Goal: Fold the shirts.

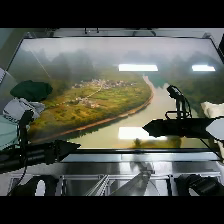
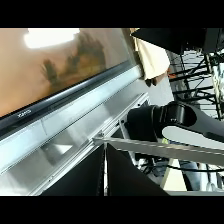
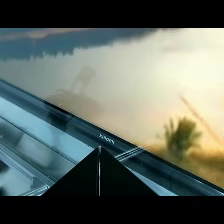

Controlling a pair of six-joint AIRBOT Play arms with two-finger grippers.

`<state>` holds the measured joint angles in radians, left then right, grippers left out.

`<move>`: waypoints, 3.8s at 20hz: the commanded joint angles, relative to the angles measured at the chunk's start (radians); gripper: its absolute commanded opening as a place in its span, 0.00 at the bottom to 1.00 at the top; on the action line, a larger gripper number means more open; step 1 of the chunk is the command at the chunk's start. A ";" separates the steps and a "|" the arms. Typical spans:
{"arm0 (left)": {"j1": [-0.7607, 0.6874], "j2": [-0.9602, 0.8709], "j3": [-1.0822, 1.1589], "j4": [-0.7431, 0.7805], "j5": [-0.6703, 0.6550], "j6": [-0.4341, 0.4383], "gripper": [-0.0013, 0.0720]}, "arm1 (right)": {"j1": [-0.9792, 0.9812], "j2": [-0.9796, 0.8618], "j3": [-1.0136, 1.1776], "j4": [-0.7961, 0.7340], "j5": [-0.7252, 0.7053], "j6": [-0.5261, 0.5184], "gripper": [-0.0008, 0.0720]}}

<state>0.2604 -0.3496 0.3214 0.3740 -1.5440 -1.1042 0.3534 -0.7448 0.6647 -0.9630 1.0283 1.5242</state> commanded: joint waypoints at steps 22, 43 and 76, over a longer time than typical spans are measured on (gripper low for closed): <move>0.421 -1.519 1.544 0.526 0.282 -0.023 1.00 | 0.001 0.000 0.000 0.000 0.000 0.001 0.03; -0.004 -1.757 1.743 0.388 0.022 0.049 0.06 | 0.001 0.001 0.000 0.000 0.000 0.001 0.03; -0.451 -1.210 0.507 0.287 0.194 -0.030 1.00 | -0.003 -0.319 -0.092 0.011 0.061 -0.123 0.65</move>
<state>-0.1959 -1.5467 0.8928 0.6468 -1.4162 -1.1389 0.3508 -0.9363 0.5785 -1.0847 1.1393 1.5269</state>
